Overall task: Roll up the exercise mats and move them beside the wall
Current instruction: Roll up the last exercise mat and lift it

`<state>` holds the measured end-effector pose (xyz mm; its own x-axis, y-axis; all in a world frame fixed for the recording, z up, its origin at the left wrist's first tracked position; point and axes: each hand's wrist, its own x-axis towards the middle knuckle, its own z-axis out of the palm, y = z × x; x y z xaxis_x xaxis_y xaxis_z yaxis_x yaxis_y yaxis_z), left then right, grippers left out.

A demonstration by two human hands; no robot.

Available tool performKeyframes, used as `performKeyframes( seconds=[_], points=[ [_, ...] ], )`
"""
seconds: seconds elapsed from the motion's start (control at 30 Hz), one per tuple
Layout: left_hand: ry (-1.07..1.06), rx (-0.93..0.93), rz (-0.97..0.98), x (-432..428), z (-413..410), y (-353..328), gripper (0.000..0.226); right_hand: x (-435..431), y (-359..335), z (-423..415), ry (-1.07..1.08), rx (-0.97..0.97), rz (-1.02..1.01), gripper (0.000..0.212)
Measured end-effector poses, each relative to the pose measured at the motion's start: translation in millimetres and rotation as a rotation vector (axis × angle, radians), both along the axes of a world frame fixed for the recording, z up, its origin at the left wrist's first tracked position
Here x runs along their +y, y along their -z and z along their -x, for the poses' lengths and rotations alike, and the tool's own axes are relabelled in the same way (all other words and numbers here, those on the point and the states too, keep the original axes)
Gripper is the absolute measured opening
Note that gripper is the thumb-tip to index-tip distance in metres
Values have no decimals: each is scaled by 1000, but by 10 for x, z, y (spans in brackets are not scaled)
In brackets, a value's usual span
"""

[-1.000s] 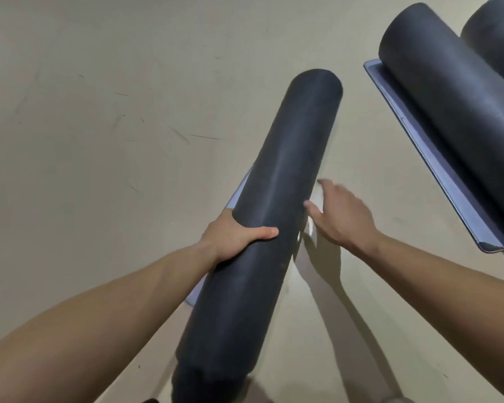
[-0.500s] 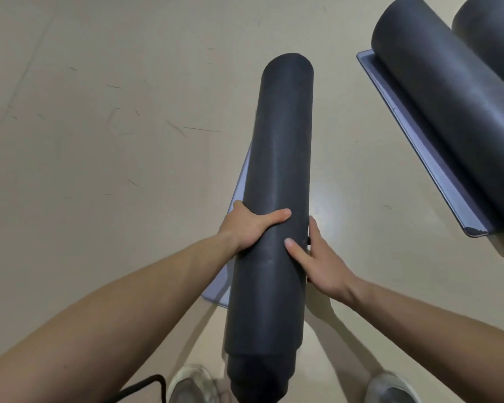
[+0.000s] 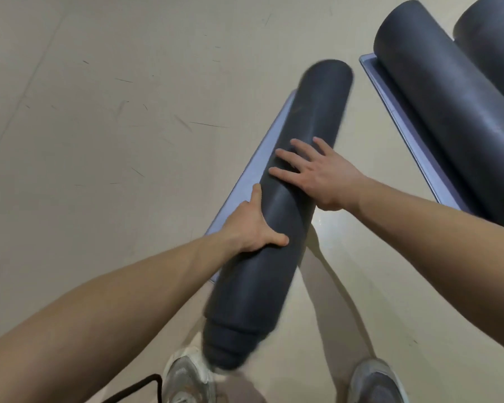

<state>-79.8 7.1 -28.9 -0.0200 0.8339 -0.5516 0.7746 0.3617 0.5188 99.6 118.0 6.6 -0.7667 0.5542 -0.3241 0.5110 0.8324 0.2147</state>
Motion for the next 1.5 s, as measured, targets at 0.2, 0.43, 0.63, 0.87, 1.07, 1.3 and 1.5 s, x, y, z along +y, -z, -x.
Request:
performKeyframes(
  seconds=[0.2, 0.43, 0.63, 0.87, 1.07, 1.3, 1.5],
  points=[
    [584, 254, 116, 554, 732, -309, 140, -93, 135, 29, 255, 9, 193, 131],
    [209, 338, -194, -184, 1095, -184, 88, -472, 222, -341, 421, 254, 208, 106],
    [-465, 536, -207, -679, 1071, -31, 107, -534, 314, -1088, 981, 362, -55, 77],
    [-920, 419, -23, -632, 1161, -127, 144, -500, 207, -1559, 1571, 710, 127, 99],
    [-1129, 293, 81, -578, 1486, -184, 139, -511, 259, -1609, 1628, 827, 140, 103],
    [-1033, 195, 15, -584, 1241, -216, 111, -588, 217, -1460, 1718, 875, 53, 101],
    [-960, 152, -13, -571, 1206, -229, 106, -681, 202, -1474, 1693, 835, 97, 111]
  ],
)
